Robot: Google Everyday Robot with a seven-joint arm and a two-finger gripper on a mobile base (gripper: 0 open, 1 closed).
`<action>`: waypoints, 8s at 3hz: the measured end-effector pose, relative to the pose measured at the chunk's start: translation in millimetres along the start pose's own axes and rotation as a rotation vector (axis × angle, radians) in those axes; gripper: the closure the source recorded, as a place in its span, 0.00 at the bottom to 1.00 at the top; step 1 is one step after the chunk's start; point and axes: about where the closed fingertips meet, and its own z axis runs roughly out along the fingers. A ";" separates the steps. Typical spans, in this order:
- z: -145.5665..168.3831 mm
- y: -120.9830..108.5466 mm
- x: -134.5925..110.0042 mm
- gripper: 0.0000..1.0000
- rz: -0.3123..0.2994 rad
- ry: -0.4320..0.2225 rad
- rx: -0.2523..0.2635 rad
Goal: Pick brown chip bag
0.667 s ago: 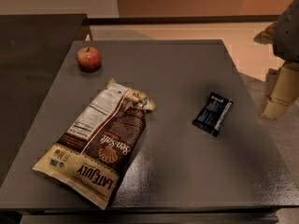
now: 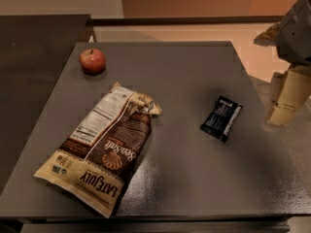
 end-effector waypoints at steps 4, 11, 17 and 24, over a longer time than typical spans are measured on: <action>44.9 82.1 -147.6 0.00 -0.618 -0.170 -0.157; 159.8 105.7 -270.6 0.00 -1.150 -0.052 -0.113; 193.3 57.3 -231.1 0.64 -1.230 0.229 -0.223; 72.4 -56.2 -298.2 1.00 -1.129 -0.039 -0.018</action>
Offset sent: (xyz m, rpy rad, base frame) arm -0.0224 0.1310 -0.0375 0.0579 0.0606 0.5302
